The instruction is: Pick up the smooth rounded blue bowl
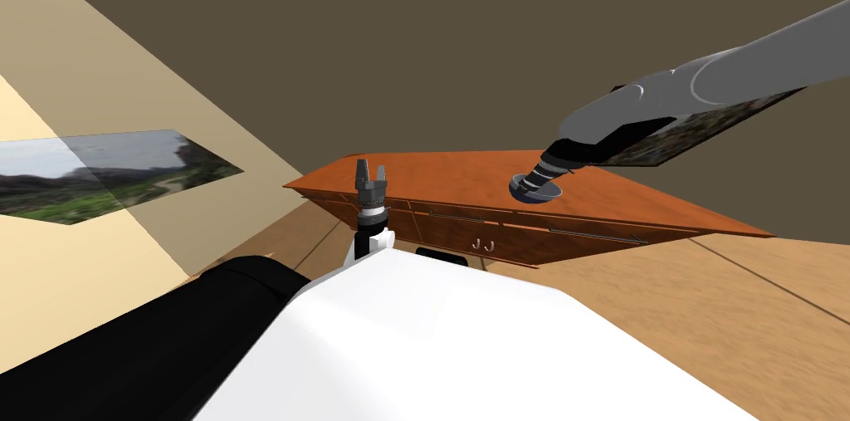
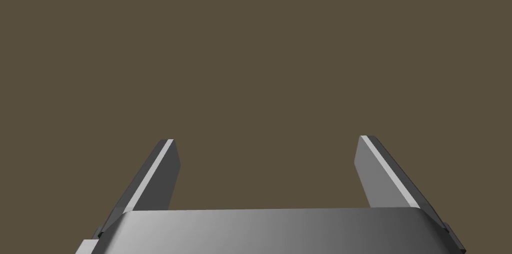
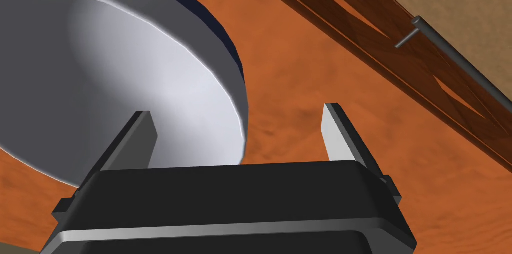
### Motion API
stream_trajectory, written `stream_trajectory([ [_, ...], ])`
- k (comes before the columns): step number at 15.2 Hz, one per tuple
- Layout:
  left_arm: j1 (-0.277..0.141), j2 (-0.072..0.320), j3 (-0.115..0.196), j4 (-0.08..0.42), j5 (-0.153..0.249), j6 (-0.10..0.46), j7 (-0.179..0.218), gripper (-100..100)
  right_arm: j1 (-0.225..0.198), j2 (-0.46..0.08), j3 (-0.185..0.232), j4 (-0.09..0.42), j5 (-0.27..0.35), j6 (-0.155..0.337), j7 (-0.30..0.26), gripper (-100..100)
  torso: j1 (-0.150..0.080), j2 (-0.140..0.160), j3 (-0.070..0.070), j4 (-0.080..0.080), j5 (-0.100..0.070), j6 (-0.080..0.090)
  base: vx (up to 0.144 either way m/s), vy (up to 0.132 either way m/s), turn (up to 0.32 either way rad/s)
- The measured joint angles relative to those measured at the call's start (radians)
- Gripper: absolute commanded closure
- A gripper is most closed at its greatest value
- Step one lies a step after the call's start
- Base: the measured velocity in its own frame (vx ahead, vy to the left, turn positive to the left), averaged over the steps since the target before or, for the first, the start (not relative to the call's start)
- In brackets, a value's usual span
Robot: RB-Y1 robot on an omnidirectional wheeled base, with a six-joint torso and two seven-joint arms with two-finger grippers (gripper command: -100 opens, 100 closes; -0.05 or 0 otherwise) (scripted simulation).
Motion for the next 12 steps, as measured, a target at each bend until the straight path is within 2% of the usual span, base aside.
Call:
stream_trajectory([
  [3, 0.000, 0.000, 0.000, 0.000, 0.000, 0.000, 0.000, 0, 0.034, 0.006, -0.003, -0.008, 0.001, 0.040, 0.006, -100, -0.001, 0.001, 0.001, 0.000, 0.000, 0.000, -0.002, 0.004, 0.020],
  [4, 0.000, 0.000, 0.000, 0.000, 0.000, 0.000, 0.000, 0, 0.036, 0.006, -0.003, -0.011, 0.001, 0.046, 0.006, 100, -0.001, 0.001, 0.001, 0.000, 0.000, 0.000, 0.000, 0.000, 0.000],
  [9, 0.000, 0.000, 0.000, 0.000, 0.000, 0.000, 0.000, 0, 0.036, 0.006, -0.003, -0.011, 0.001, 0.046, 0.006, 100, -0.002, 0.001, 0.000, 0.000, -0.001, 0.000, -0.001, 0.000, -0.008],
  [12, 0.000, 0.000, 0.000, 0.000, 0.000, 0.000, 0.000, 0, 0.012, 0.001, -0.003, 0.007, -0.001, 0.010, 0.004, 100, -0.002, 0.001, 0.001, 0.001, 0.000, 0.000, 0.001, -0.008, -0.032],
])
